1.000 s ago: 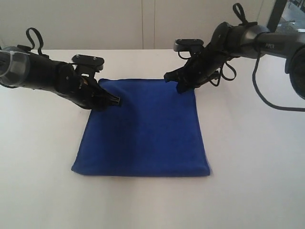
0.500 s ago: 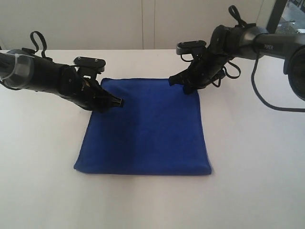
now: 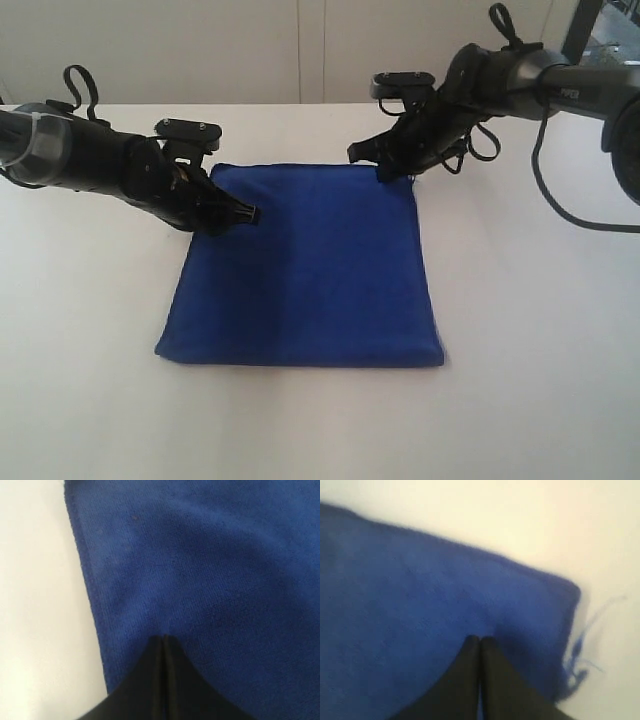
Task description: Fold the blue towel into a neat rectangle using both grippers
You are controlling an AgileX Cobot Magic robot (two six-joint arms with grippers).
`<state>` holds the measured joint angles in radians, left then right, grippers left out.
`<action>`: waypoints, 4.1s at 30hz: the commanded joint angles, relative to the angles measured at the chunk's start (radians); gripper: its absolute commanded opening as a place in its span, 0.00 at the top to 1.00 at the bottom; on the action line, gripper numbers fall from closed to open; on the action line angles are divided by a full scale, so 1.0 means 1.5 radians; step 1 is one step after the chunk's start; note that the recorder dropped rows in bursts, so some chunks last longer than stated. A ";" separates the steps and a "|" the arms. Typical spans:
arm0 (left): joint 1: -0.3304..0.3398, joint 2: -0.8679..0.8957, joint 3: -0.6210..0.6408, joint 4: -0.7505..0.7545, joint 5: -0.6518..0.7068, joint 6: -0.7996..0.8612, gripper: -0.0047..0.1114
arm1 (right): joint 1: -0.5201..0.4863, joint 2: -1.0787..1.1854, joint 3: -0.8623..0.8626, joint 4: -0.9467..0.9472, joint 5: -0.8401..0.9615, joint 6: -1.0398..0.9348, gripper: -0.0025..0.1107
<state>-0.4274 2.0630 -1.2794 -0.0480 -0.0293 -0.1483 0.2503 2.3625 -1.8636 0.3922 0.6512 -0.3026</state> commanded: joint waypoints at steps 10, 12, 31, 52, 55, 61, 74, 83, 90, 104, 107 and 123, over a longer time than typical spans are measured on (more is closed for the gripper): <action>-0.003 0.007 0.003 -0.005 0.034 -0.006 0.96 | -0.001 0.045 0.001 0.046 -0.065 -0.047 0.98; -0.003 0.007 0.003 -0.005 0.038 -0.006 0.96 | -0.001 0.049 0.001 0.034 -0.065 -0.039 0.98; -0.003 0.005 0.001 -0.005 0.039 0.007 0.96 | -0.001 0.042 0.001 -0.035 -0.056 0.026 0.98; -0.002 -0.151 -0.008 0.013 0.151 0.141 0.96 | -0.001 -0.138 0.022 -0.038 0.088 -0.028 0.98; 0.004 -0.175 -0.004 0.025 0.194 0.144 0.96 | -0.001 -0.191 0.068 -0.038 0.080 -0.035 0.98; 0.008 -0.229 0.040 0.026 0.247 0.189 0.96 | -0.001 -0.291 0.195 -0.038 0.081 -0.073 0.98; -0.003 -0.376 0.205 -0.002 0.307 0.363 0.96 | 0.023 -0.506 0.462 -0.037 0.061 -0.194 0.98; -0.069 -0.395 0.266 -0.049 0.363 0.622 0.96 | 0.088 -0.549 0.654 -0.041 -0.007 -0.435 0.98; -0.069 -0.369 0.302 -0.050 0.245 0.652 0.96 | 0.094 -0.547 0.737 -0.033 -0.111 -0.540 0.83; -0.069 -0.326 0.302 -0.074 0.221 0.709 0.56 | 0.112 -0.509 0.747 -0.016 -0.109 -0.679 0.54; -0.069 -0.311 0.302 -0.074 0.224 0.738 0.52 | 0.112 -0.502 0.747 -0.016 -0.115 -0.680 0.54; -0.069 -0.296 0.302 -0.074 0.206 0.840 0.40 | 0.112 -0.476 0.747 0.035 -0.146 -0.742 0.52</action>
<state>-0.5240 1.6212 -0.8331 -0.1413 0.2701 1.0770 0.4183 1.6484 -0.7465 0.4346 0.4416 -1.4005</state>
